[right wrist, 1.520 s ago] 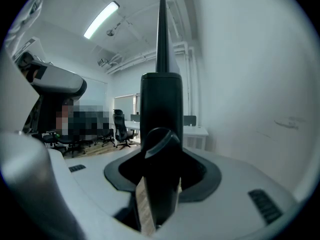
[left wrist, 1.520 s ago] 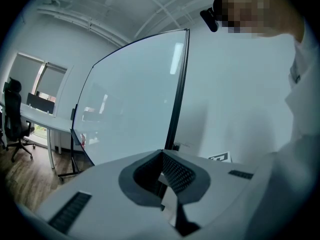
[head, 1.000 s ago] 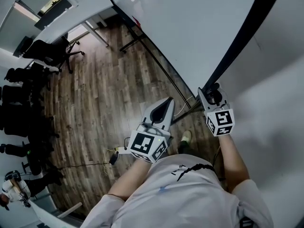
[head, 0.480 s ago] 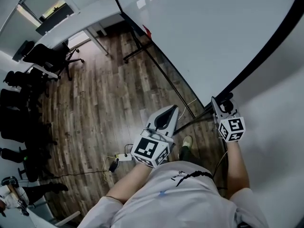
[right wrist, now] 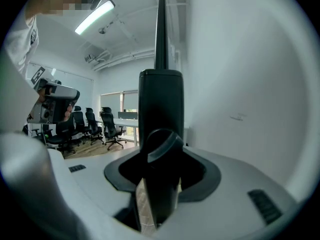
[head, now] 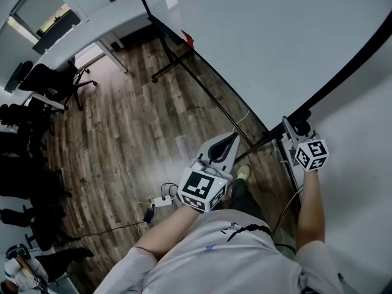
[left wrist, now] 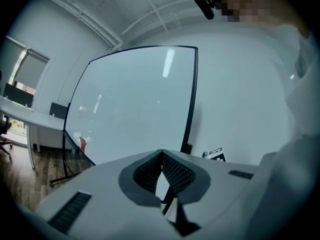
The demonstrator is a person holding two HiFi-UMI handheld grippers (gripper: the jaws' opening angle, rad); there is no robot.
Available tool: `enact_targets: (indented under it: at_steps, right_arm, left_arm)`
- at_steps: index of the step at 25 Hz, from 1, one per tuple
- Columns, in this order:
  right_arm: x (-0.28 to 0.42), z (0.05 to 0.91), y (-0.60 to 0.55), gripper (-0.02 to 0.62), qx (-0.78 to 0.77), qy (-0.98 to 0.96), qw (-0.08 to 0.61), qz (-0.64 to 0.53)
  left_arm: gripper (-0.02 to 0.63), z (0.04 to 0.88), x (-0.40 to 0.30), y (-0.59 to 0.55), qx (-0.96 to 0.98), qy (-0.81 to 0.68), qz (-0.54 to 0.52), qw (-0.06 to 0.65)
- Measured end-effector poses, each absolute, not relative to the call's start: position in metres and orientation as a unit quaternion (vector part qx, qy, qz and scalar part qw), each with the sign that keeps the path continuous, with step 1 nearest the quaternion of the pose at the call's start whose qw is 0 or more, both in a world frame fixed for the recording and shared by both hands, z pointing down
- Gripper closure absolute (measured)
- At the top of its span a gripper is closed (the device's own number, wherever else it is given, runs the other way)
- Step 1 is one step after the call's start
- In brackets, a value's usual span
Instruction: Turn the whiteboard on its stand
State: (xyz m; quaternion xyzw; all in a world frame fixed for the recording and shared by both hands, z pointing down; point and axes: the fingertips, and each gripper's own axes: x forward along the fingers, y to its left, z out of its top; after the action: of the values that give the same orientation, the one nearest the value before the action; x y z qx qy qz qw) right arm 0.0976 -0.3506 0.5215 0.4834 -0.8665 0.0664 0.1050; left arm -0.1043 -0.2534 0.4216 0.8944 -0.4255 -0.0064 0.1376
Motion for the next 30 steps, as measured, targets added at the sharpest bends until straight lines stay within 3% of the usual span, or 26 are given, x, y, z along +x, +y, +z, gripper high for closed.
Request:
enact_targets:
  at_steps: [6,18,30]
  right_arm:
    - [0.082,0.523,-0.381,0.413,0.491,-0.861,0.112,0.072]
    - [0.158,0.530,-0.246,0.413,0.500,-0.856,0.109,0.072]
    - [0.192,0.534,-0.166,0.413,0.499,-0.857,0.109,0.070]
  left_arm:
    - [0.594,0.429,-0.081,-0.284,0.913,-0.380,0.009,0.148]
    - [0.594,0.441,0.055,-0.147,0.918,-0.364,0.021,0.157]
    - [0.594,0.451,0.103,-0.078,0.914,-0.375,0.027,0.155]
